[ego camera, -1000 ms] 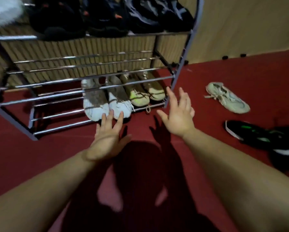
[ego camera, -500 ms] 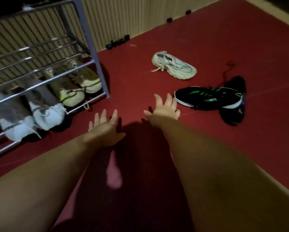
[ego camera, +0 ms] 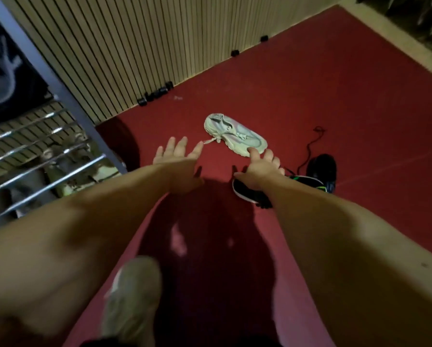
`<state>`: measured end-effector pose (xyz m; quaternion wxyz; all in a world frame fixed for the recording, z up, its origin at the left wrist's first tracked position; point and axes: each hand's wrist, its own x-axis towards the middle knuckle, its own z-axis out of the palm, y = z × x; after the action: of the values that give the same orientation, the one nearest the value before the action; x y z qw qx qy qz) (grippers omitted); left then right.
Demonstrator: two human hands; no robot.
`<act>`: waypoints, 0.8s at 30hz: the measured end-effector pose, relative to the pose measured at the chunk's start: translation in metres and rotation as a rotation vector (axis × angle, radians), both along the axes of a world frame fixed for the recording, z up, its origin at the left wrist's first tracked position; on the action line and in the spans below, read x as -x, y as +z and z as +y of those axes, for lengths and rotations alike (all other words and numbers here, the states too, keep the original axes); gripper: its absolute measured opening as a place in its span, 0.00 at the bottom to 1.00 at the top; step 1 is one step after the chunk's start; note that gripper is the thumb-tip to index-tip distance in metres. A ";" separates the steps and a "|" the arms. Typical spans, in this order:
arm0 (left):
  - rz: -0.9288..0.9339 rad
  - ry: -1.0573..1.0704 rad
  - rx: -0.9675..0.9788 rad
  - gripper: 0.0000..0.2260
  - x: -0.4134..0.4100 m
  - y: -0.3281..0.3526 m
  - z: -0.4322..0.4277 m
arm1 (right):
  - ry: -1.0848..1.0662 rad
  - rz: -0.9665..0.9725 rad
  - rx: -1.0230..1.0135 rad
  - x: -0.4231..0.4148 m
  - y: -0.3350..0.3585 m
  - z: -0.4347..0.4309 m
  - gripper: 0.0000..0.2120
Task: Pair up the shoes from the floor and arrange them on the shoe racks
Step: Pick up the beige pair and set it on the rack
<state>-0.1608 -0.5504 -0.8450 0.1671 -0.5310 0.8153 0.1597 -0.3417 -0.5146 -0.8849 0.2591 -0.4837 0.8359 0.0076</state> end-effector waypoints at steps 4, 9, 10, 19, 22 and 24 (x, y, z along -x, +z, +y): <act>0.124 0.070 -0.038 0.41 0.012 -0.022 -0.044 | 0.053 0.063 0.035 0.013 -0.021 -0.045 0.40; 0.172 0.198 -0.094 0.41 0.033 -0.091 -0.093 | 0.014 0.064 -0.066 0.028 -0.066 -0.086 0.43; 0.167 0.208 -0.110 0.40 0.037 -0.105 -0.100 | 0.013 0.066 -0.074 0.032 -0.075 -0.093 0.43; 0.020 0.267 -0.388 0.46 0.040 -0.207 -0.122 | -0.012 0.097 -0.104 0.073 -0.133 -0.161 0.51; -0.036 0.213 -0.378 0.54 0.038 -0.232 -0.111 | -0.011 0.092 -0.159 0.079 -0.150 -0.178 0.55; -0.058 0.218 -0.349 0.56 0.039 -0.238 -0.108 | -0.016 0.141 -0.180 0.078 -0.160 -0.185 0.56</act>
<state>-0.2001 -0.6580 -1.0827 0.2617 -0.5834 0.7079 0.3001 -0.4196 -0.6996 -1.0448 0.2422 -0.4500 0.8519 0.1146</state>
